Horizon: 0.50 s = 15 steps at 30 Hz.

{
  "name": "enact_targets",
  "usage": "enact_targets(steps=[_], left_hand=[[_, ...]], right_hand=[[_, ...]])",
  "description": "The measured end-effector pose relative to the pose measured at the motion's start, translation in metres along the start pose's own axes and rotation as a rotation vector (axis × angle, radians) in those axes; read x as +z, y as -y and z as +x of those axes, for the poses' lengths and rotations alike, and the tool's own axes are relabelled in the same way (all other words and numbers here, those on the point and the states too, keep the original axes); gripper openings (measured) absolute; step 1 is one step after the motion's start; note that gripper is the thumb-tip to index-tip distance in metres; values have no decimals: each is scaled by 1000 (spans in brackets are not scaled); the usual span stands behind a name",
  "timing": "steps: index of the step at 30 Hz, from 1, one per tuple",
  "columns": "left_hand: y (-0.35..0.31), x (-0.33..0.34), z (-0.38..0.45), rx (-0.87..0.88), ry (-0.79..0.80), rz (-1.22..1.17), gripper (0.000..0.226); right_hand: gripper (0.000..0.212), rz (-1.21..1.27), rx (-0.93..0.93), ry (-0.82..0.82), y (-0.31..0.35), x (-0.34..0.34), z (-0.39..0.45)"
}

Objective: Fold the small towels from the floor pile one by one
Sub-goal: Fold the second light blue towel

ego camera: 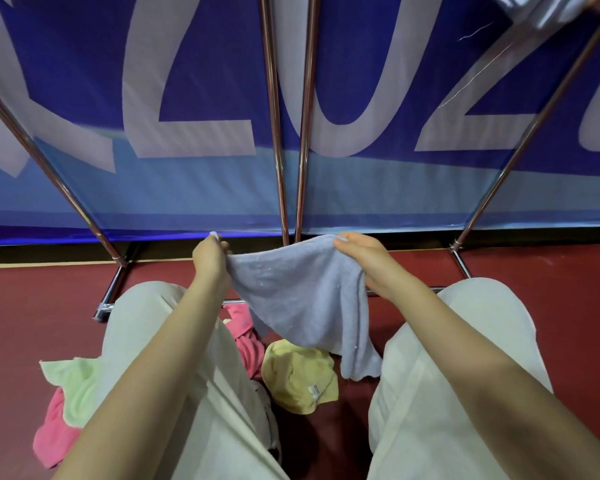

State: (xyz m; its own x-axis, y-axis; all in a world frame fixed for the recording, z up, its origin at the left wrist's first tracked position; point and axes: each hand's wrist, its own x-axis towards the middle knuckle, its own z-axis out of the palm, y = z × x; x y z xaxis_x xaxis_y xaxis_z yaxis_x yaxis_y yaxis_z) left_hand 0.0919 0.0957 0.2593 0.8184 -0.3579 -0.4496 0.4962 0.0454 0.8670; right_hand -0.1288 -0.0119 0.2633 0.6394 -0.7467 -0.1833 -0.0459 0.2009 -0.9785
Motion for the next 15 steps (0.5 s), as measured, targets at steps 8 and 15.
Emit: enact_targets(steps=[8, 15], left_hand=[[31, 26, -48, 442, 468, 613, 19], [40, 34, -57, 413, 626, 695, 36]], right_hand=[[16, 47, -22, -36, 9, 17, 13], [23, -15, -14, -161, 5, 25, 23]])
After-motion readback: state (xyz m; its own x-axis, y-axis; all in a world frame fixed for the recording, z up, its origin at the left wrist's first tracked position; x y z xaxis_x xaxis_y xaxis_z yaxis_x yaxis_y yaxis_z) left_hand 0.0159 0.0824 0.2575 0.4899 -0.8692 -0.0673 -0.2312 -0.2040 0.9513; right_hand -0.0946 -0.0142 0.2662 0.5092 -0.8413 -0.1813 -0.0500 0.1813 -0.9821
